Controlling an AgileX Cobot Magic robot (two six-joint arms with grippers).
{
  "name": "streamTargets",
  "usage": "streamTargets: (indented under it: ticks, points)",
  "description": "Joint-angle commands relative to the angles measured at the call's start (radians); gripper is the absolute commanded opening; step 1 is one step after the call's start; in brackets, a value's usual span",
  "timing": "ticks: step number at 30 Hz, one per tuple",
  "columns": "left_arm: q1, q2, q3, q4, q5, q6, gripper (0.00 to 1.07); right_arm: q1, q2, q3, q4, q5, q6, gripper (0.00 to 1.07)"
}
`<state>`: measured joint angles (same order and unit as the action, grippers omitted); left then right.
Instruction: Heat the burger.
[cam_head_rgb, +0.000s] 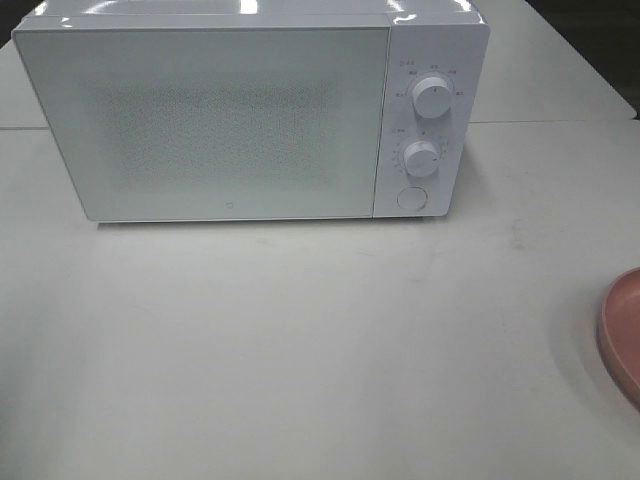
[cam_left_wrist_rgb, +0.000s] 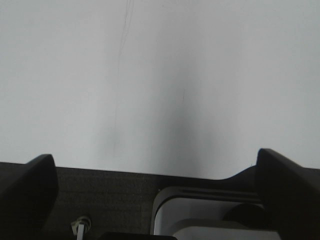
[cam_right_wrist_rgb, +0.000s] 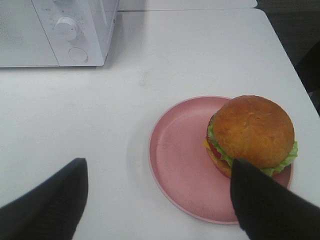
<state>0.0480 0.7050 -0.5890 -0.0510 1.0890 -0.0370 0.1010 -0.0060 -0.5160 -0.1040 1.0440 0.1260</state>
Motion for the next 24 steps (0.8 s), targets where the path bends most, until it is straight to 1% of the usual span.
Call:
streamTargets:
  ticks: [1,3,5,6,7,8,12,13,15,16,24]
  points:
    - [0.004,-0.07,0.037,0.001,-0.021,0.011,1.01,-0.007,-0.026,0.003,-0.004,-0.007,-0.013,0.75]
    - [0.004,-0.197,0.093,-0.001,-0.054,0.037,1.01,-0.007,-0.026,0.003,-0.004,-0.007,-0.013,0.75]
    - [0.004,-0.221,0.089,-0.003,-0.054,0.043,1.01,-0.007,-0.026,0.003,-0.004,-0.007,-0.013,0.75]
    - [0.004,-0.275,0.09,-0.002,-0.054,0.044,1.01,-0.007,-0.026,0.003,-0.004,-0.007,-0.013,0.75]
    - [0.004,-0.275,0.09,-0.002,-0.054,0.044,1.01,-0.007,-0.026,0.003,-0.004,-0.007,-0.013,0.75]
    - [0.004,-0.322,0.09,-0.002,-0.054,0.044,1.01,-0.007,-0.026,0.003,-0.004,-0.007,-0.013,0.75]
    - [0.004,-0.378,0.09,-0.006,-0.055,0.043,1.01,-0.007,-0.026,0.003,-0.004,-0.007,-0.013,0.75]
    - [0.004,-0.419,0.09,-0.019,-0.055,0.037,1.01,-0.007,-0.026,0.003,-0.004,-0.007,-0.013,0.75]
    - [0.002,-0.438,0.09,-0.029,-0.056,0.037,1.01,-0.007,-0.026,0.003,-0.004,-0.007,-0.013,0.75]
    - [0.002,-0.47,0.09,-0.05,-0.059,0.037,1.01,-0.007,-0.026,0.003,-0.004,-0.007,-0.013,0.75]
    - [0.004,-0.579,0.09,-0.048,-0.058,0.037,1.01,-0.007,-0.026,0.003,-0.004,-0.007,-0.013,0.75]
